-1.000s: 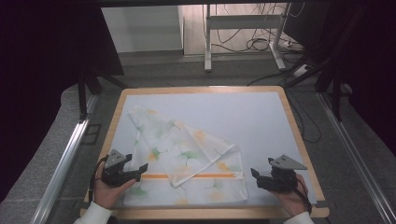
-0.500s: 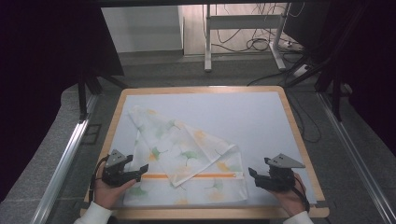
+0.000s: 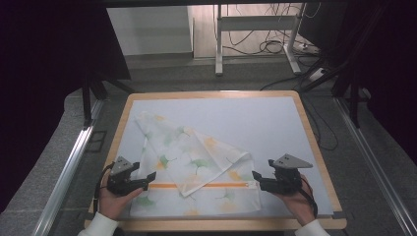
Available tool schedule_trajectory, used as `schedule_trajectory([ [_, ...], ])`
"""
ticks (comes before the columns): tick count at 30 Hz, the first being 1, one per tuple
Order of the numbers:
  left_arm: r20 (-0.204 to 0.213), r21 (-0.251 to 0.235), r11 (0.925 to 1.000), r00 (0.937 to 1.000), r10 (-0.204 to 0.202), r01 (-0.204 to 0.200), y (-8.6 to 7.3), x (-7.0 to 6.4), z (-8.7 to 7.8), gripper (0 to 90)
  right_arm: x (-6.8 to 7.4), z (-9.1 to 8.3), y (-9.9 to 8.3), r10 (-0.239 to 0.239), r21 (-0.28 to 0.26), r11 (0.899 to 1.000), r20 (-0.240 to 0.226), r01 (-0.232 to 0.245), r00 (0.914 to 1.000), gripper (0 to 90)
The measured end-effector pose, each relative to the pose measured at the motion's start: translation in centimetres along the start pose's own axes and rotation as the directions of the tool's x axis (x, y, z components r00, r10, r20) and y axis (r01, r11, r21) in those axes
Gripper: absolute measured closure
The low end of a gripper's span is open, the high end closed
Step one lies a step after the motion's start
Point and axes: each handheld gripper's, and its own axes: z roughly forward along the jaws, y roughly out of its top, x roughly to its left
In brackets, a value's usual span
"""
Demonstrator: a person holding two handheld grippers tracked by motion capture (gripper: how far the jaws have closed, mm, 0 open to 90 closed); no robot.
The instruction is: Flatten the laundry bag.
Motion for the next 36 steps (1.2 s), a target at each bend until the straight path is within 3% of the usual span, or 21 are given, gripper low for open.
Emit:
schedule_trajectory([
  [12, 0.000, 0.008, 0.9999, 0.9999, 0.011, -0.011, 0.0, -0.1, 0.2, 22.6, 0.7, 0.4, 1.9, -0.004, -0.005, 1.000, -0.038, 0.004, 0.9993, 28.0],
  [17, 0.003, 0.007, 0.9999, 0.9999, 0.012, -0.012, 0.0, -0.1, 0.2, 22.7, 1.8, 0.7, 3.2, -0.021, -0.028, 0.999, -0.065, 0.020, 0.9976, 29.2],
  [20, 0.010, -0.003, 1.0000, 0.9999, -0.007, 0.007, 0.2, -0.1, 0.2, 22.6, 2.4, 0.9, 3.6, -0.034, -0.034, 0.999, -0.078, 0.032, 0.9963, 29.8],
  [25, 0.006, 0.000, 1.0000, 1.0000, 0.005, -0.005, 0.3, -0.3, 0.2, 22.5, 3.3, 1.5, 4.2, -0.051, -0.027, 0.998, -0.105, 0.048, 0.9932, 31.3],
  [36, 0.010, -0.002, 0.9999, 0.9999, -0.010, 0.010, 0.3, -0.2, 0.2, 22.5, 4.9, 2.4, 5.3, -0.066, -0.024, 0.998, -0.156, 0.063, 0.9855, 33.6],
])
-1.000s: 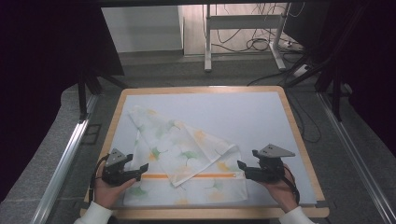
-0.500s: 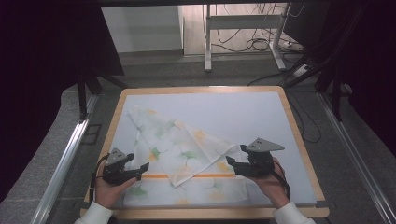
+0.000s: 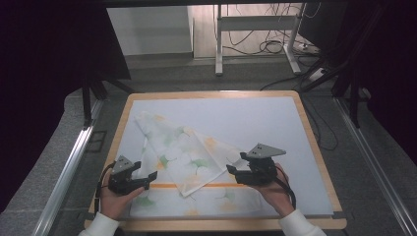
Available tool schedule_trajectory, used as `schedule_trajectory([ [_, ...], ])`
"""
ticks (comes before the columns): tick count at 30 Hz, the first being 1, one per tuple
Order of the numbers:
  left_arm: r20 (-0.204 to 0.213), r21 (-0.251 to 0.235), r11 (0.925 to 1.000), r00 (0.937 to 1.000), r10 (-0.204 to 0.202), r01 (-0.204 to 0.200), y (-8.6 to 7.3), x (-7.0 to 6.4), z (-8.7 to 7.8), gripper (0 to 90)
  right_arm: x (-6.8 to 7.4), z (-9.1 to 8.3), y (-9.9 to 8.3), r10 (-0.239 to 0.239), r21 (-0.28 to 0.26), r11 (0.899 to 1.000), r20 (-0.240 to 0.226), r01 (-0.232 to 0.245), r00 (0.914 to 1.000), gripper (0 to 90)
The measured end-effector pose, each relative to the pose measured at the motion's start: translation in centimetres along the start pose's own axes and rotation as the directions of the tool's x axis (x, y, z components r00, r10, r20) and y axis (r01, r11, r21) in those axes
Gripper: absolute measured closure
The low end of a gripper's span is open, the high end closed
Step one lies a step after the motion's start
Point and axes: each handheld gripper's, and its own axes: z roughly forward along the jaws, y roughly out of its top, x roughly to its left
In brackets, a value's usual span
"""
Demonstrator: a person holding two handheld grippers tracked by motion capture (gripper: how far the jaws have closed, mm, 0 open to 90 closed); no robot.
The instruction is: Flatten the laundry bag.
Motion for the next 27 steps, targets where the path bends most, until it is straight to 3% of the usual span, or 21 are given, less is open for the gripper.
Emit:
schedule_trajectory([
  [10, 0.005, 0.003, 1.0000, 1.0000, 0.003, -0.003, 0.0, -0.1, 0.1, 22.4, 1.6, 1.6, 0.6, -0.029, 0.032, 0.999, -0.058, 0.031, 0.9979, 35.5],
  [27, 0.014, 0.014, 0.9998, 0.9998, 0.011, -0.012, -0.1, -0.2, 0.2, 23.2, 4.2, 4.6, 0.9, -0.052, 0.105, 0.992, -0.116, 0.064, 0.9919, 35.3],
])
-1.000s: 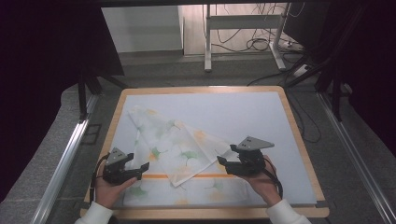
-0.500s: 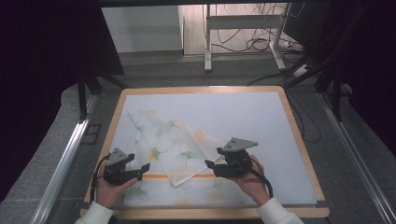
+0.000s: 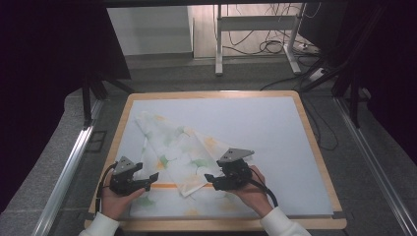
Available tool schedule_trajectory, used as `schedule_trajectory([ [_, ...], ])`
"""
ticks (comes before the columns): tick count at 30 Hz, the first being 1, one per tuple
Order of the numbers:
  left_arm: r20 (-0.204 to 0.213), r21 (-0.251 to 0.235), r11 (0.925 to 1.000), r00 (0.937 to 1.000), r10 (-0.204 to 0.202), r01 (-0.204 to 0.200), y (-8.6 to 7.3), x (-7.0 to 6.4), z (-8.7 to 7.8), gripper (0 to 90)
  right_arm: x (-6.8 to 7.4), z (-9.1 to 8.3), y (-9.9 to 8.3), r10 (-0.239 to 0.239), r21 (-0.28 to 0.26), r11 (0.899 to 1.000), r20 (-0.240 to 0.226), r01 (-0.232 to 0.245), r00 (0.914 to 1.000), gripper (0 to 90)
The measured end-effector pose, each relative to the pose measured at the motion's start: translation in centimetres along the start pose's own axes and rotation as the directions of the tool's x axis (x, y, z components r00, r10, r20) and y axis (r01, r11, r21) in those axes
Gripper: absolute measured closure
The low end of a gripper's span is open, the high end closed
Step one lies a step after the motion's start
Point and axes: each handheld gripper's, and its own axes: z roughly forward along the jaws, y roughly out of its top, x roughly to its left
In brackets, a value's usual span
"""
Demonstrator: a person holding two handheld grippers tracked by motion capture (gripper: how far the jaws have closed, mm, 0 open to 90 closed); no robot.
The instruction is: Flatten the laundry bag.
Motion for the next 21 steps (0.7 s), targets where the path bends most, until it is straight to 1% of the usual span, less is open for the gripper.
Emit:
schedule_trajectory([
  [9, -0.001, 0.002, 1.0000, 1.0000, 0.002, -0.002, 0.0, 0.0, 0.0, 23.2, 1.7, 1.9, 0.4, -0.032, 0.033, 0.999, -0.044, 0.034, 0.9985, 35.3],
  [17, -0.002, -0.001, 1.0000, 1.0000, 0.001, -0.001, 0.0, 0.0, 0.0, 23.1, 3.0, 3.5, 0.6, -0.048, 0.065, 0.996, -0.080, 0.053, 0.9957, 35.3],
  [21, -0.010, -0.004, 1.0000, 0.9999, -0.001, 0.001, 0.0, 0.1, -0.1, 22.2, 3.6, 4.2, 0.5, -0.049, 0.080, 0.995, -0.087, 0.056, 0.9950, 36.2],
])
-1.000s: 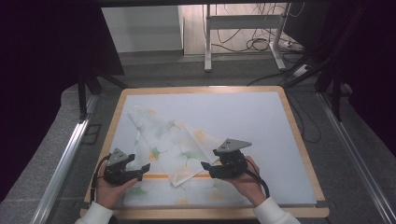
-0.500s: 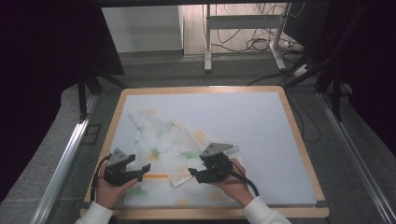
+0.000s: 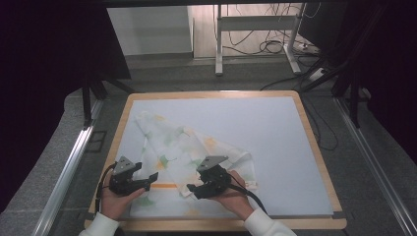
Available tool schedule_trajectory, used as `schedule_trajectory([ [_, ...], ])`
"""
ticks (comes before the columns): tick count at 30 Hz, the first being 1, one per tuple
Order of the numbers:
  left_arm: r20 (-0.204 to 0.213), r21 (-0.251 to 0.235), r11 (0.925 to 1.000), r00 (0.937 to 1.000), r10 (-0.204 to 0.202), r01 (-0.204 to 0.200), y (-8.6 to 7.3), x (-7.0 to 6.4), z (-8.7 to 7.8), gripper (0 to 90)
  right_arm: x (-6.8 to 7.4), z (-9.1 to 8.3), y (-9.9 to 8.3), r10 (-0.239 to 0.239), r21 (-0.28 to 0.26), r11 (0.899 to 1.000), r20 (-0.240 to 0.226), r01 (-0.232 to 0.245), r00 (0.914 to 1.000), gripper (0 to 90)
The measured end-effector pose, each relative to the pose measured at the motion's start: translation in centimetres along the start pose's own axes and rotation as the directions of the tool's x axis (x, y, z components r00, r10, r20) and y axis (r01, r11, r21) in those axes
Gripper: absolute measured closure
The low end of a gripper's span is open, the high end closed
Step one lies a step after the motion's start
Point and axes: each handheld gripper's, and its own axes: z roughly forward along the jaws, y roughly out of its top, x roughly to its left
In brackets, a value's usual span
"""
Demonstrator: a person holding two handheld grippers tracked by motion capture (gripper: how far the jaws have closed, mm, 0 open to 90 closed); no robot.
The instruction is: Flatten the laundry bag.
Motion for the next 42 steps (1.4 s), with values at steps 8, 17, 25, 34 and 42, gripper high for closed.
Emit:
schedule_trajectory([
  [8, 0.000, 0.005, 1.0000, 1.0000, 0.002, -0.002, 0.0, 0.0, 0.1, 22.2, 0.7, 1.3, 0.0, -0.017, 0.031, 0.999, -0.024, 0.018, 0.9996, 37.3],
  [17, -0.002, 0.010, 0.9999, 1.0000, 0.004, -0.004, 0.0, 0.0, 0.1, 21.7, 1.3, 2.6, 0.0, -0.033, 0.053, 0.998, -0.037, 0.034, 0.9988, 41.0],
  [25, -0.008, 0.010, 1.0000, 1.0000, 0.002, -0.001, 0.0, 0.0, 0.1, 21.2, 2.1, 3.9, -0.1, -0.060, 0.094, 0.993, -0.045, 0.064, 0.9972, 41.3],
  [34, -0.007, 0.018, 0.9998, 1.0000, 0.007, -0.007, -0.1, 0.1, 0.2, 21.1, 2.7, 5.1, -0.5, -0.109, 0.138, 0.984, -0.003, 0.109, 0.9940, 43.3],
  [42, -0.006, 0.023, 0.9997, 1.0000, 0.007, -0.007, -0.1, 0.1, 0.2, 21.0, 2.6, 5.2, -0.8, -0.144, 0.140, 0.981, 0.043, 0.137, 0.9886, 51.8],
])
